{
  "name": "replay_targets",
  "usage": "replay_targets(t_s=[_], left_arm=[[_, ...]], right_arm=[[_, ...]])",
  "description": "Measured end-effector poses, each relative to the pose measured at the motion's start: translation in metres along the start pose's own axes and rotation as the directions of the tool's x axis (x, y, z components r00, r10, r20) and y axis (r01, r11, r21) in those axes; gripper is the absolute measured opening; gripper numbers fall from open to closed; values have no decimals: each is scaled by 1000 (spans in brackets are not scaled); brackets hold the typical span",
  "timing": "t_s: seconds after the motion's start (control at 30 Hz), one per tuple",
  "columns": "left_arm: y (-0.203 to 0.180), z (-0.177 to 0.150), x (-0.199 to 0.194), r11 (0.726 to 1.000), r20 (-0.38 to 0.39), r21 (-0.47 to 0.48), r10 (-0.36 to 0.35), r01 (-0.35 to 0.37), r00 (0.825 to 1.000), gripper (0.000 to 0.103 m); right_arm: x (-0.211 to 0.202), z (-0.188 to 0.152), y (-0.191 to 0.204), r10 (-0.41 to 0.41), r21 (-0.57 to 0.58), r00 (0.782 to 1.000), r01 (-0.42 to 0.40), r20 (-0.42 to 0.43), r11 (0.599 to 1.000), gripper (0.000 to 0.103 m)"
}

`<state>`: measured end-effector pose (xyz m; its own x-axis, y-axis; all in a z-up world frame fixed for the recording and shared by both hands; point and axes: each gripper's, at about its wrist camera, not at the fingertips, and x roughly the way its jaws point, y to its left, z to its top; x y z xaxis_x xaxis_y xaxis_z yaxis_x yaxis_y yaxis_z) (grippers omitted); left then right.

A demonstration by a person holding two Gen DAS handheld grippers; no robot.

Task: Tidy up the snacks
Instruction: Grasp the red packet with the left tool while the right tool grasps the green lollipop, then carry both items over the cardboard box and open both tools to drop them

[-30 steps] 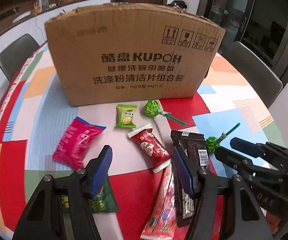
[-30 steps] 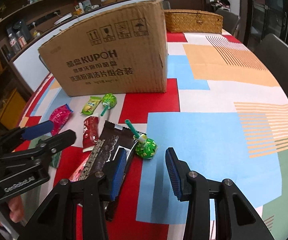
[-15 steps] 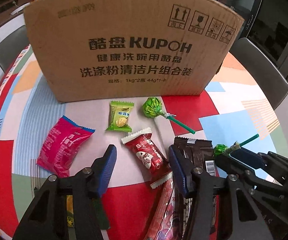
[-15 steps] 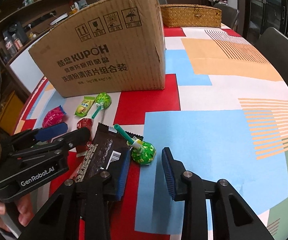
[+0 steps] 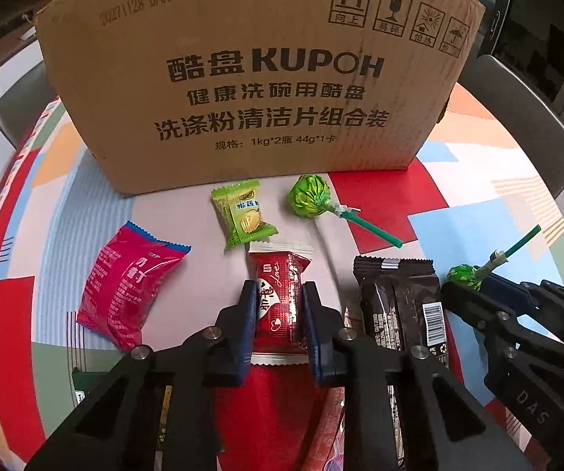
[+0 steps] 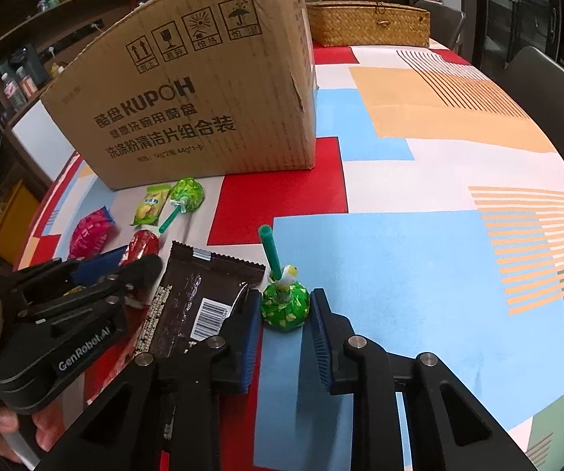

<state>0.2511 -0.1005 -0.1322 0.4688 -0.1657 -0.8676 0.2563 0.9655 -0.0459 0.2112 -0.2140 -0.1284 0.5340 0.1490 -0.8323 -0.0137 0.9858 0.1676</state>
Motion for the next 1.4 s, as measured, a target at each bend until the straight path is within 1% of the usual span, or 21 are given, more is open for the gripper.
replay_targets(t_s=[0.17, 0.33, 0.73, 0.9, 1.07, 1.23, 1.4], left_arm=[[5, -4, -7, 1000, 2, -1, -14, 14, 1000, 23], [10, -9, -26, 1000, 24, -3, -25, 25, 999, 23], [20, -9, -81, 998, 119, -14, -59, 61, 991, 23], [19, -4, -104, 998, 175, -6, -62, 64, 983, 23], [17, 4, -129, 998, 235, 5, -69, 70, 969, 23], [16, 14, -146, 997, 283, 15, -74, 73, 956, 23], [20, 26, -155, 997, 312, 13, -75, 75, 947, 23]], right_arm=[[-4, -1, 4, -21, -23, 1000, 22, 10, 1000, 26], [-16, 1, 9, -11, -26, 999, 12, 31, 1000, 26], [-49, 9, 24, 32, -50, 995, -27, 100, 998, 26], [-65, 13, 28, 47, -55, 990, -40, 136, 998, 26], [-81, 19, 30, 59, -59, 982, -49, 179, 997, 26], [-95, 27, 34, 69, -71, 974, -55, 217, 996, 26], [-104, 41, 38, 75, -81, 964, -56, 256, 995, 26]])
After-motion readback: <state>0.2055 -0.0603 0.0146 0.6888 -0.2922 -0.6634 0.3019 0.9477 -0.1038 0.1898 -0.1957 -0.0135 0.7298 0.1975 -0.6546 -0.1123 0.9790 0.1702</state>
